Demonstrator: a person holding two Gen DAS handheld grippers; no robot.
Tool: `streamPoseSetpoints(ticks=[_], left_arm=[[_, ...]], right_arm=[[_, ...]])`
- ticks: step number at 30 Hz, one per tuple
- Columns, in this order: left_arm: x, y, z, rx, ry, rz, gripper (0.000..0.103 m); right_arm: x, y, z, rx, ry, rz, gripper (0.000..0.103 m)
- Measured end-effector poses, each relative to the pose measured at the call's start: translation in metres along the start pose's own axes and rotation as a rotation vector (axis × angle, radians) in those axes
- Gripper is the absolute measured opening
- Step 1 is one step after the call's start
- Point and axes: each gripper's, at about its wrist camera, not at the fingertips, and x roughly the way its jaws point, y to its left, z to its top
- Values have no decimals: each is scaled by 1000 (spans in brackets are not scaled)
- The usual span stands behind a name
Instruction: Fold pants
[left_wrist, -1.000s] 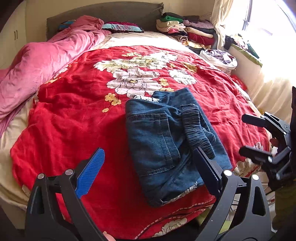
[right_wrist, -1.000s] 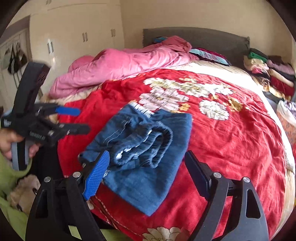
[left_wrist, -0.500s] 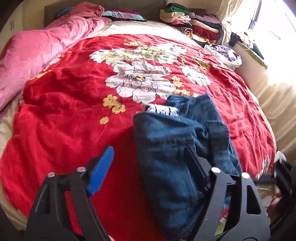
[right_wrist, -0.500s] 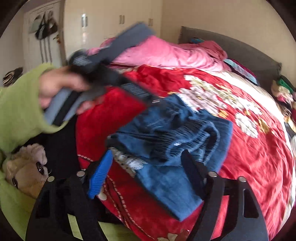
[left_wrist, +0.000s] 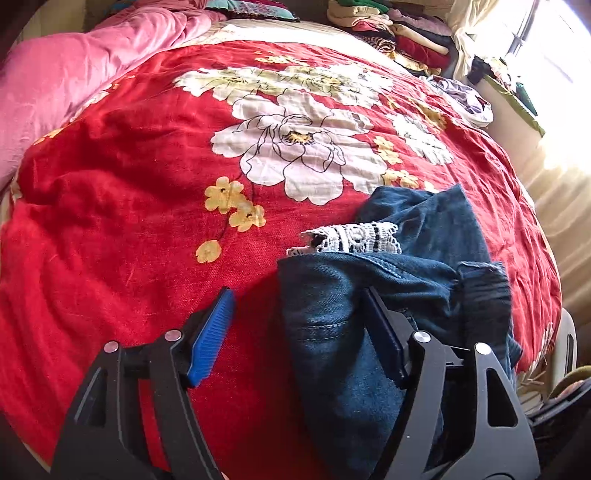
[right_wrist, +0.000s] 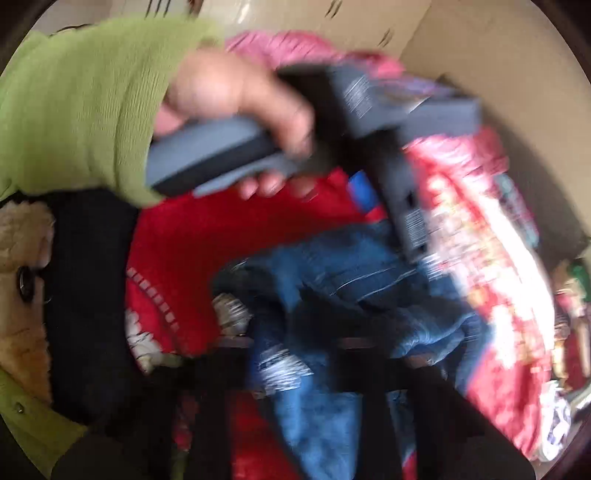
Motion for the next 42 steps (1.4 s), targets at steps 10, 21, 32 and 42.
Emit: streamPoseSetpoints(ticks=[10, 21, 32, 42], left_arm=[[5, 3, -2, -20, -22, -3, 72], [-48, -7, -26, -29, -159, 4, 72], [-30, -32, -64, 61, -83, 64, 76], [-38, -29, -66, 35, -101, 52, 79]], right_arm=[[5, -7, -35, 250, -19, 132, 17], [-76, -80, -50, 545, -222, -17, 35], [0, -128, -44, 605, -8, -125, 35], [-15, -129, -56, 701, -88, -77, 44]])
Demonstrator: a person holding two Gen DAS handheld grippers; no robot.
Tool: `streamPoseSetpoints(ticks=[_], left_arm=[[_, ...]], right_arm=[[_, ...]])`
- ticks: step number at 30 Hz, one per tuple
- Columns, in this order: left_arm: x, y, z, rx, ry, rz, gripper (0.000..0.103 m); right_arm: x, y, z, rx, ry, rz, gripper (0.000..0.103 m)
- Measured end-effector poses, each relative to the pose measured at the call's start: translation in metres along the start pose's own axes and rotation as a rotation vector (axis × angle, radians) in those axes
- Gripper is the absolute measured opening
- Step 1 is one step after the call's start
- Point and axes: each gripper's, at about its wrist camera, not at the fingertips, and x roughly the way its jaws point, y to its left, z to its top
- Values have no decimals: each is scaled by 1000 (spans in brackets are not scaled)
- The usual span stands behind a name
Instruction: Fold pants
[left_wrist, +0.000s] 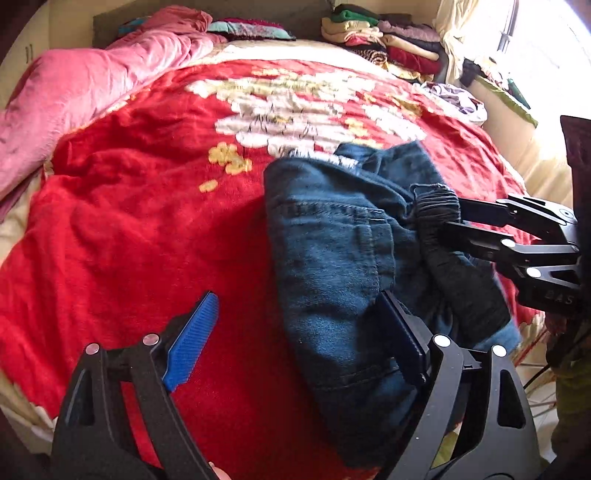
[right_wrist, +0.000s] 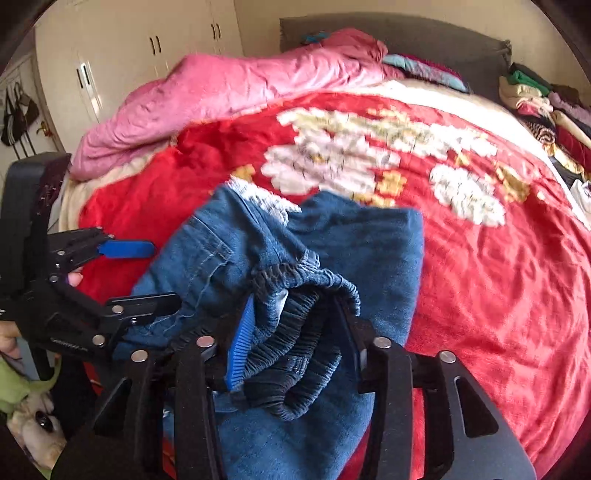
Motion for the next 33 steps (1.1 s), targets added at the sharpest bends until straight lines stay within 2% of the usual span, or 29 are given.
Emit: streamPoseSetpoints(ticks=[3, 6, 9, 13, 15, 18, 26, 33], left_arm=[[-13, -2, 2, 2, -27, 2, 80], [-23, -4, 4, 3, -47, 5, 82], [-32, -5, 6, -1, -64, 10, 84], [-43, -7, 7, -1, -80, 11, 85], [-49, -9, 7, 1, -91, 12, 89], [-57, -11, 8, 6, -106, 17, 90], [-68, -14, 7, 2, -125, 32, 93], [-63, -12, 5, -8, -111, 47, 93]], right_arm=[[-20, 0, 2, 1, -49, -26, 52], [-39, 2, 3, -5, -81, -57, 54], [-51, 4, 5, -9, -103, -75, 67], [-66, 7, 6, -8, -138, -85, 69], [-72, 9, 7, -12, -152, -89, 69], [-79, 11, 6, -12, -170, -105, 83], [-89, 9, -2, 5, -177, -126, 83], [-83, -3, -16, 44, -140, -152, 83]])
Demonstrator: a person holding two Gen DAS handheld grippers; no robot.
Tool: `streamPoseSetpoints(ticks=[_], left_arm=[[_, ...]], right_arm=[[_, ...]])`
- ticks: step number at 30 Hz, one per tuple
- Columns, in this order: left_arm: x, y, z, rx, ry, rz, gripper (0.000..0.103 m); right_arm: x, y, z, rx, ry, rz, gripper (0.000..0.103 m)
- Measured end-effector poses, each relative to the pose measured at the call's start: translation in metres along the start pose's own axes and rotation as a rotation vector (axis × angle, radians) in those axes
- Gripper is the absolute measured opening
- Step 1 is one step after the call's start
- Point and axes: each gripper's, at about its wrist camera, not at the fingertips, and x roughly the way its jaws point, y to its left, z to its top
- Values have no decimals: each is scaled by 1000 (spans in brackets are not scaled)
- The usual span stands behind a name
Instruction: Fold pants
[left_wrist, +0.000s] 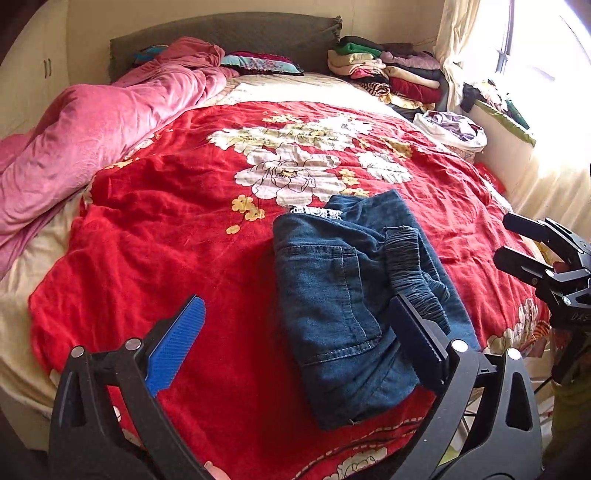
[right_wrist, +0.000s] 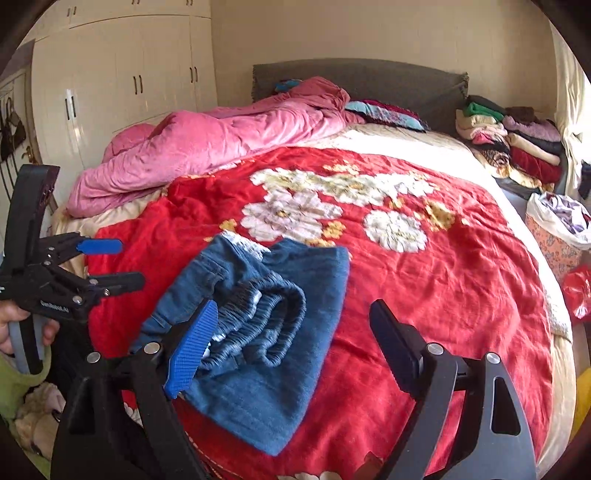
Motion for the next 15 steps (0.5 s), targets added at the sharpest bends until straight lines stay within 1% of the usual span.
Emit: streamPoseSetpoints(ticks=[7, 15], left_arm=[[13, 3, -5, -6, 30, 9, 93], [28, 6, -9, -14, 61, 15, 93]], right_arm=[[15, -11, -15, 41, 54, -22, 83], [31, -16, -22, 72, 101, -14, 83]])
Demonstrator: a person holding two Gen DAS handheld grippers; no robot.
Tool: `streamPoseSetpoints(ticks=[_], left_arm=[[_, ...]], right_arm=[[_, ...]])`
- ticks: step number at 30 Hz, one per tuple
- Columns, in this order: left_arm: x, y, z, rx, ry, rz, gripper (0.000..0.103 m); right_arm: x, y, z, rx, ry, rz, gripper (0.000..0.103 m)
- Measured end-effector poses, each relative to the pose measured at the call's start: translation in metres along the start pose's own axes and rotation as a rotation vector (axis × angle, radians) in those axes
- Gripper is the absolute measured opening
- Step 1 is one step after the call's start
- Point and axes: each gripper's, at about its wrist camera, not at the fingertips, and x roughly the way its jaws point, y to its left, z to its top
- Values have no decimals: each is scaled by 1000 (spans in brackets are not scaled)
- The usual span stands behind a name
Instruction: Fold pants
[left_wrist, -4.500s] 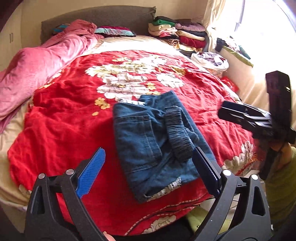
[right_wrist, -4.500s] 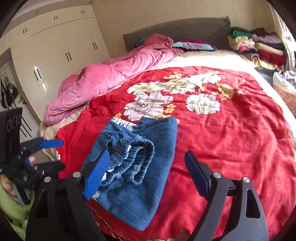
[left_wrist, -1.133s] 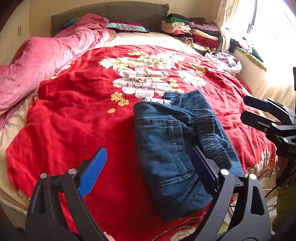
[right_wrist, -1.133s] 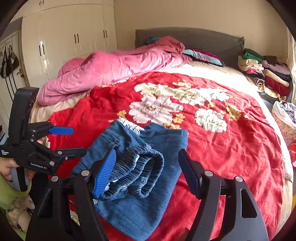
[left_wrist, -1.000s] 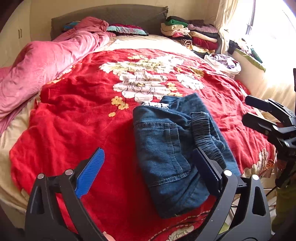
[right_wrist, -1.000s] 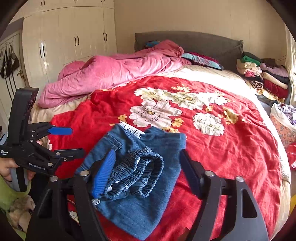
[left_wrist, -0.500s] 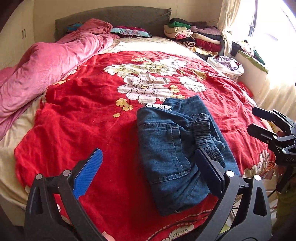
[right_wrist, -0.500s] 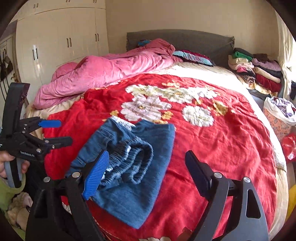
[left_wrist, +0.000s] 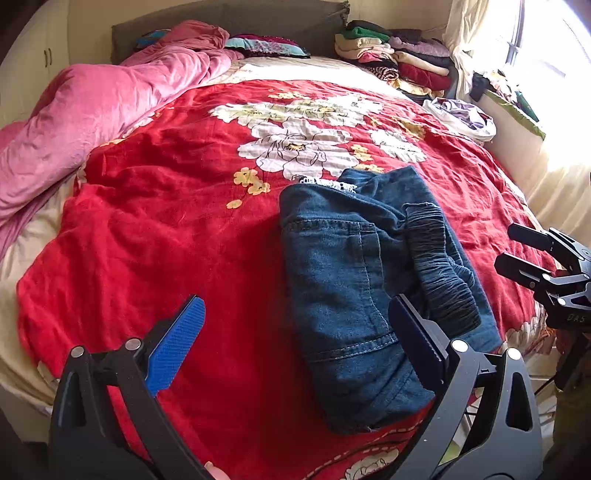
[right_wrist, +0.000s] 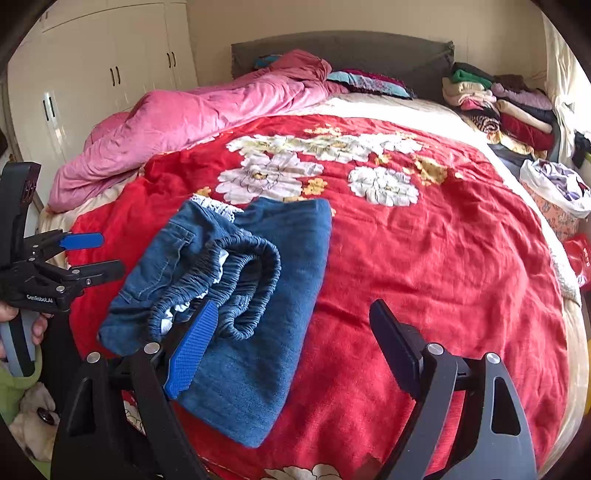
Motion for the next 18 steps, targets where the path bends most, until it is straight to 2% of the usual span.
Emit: streamPoseSetpoints(ticks=[4, 9, 11, 13, 16, 18], left_arm=[[13, 4, -2, -21, 19, -13, 93], [40, 11, -1, -82, 57, -66, 93], [47, 12, 0, -104, 61, -95, 93], [53, 12, 1, -116, 63, -114, 93], [58, 6, 5, -95, 56, -131, 81], [61, 1, 8, -89, 57, -151, 69]], right_arm=[[15, -4, -1, 36, 33, 42, 83], [35, -8, 4, 66, 64, 80, 82], [46, -6, 6, 54, 87, 92, 72], [56, -4, 7, 44, 109, 95, 70], [69, -7, 6, 57, 129, 133, 70], [76, -10, 6, 79, 137, 154, 71]])
